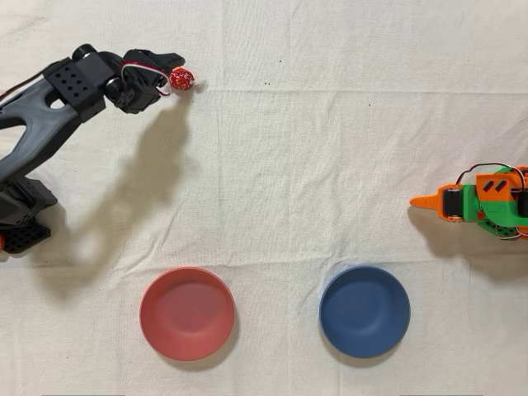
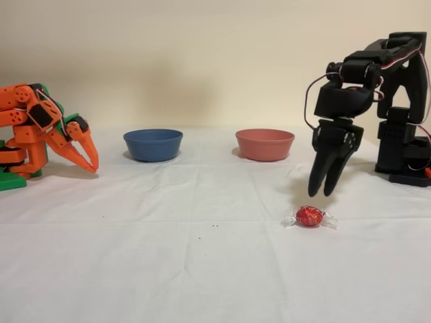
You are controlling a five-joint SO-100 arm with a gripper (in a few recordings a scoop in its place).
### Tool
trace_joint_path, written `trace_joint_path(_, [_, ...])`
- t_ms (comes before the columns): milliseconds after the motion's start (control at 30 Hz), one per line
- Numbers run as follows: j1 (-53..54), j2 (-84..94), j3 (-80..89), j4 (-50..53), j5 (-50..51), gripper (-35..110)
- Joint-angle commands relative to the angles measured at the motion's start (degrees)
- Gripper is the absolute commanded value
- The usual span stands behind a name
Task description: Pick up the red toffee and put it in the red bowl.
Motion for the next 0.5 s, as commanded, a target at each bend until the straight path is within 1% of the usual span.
trace_joint_path(0, [-0.9,0.4,-0.9,-1.1,0.0,33])
trace_joint_path(467, [-0.4,-6.1,-5.5,-2.7,-1.2,33])
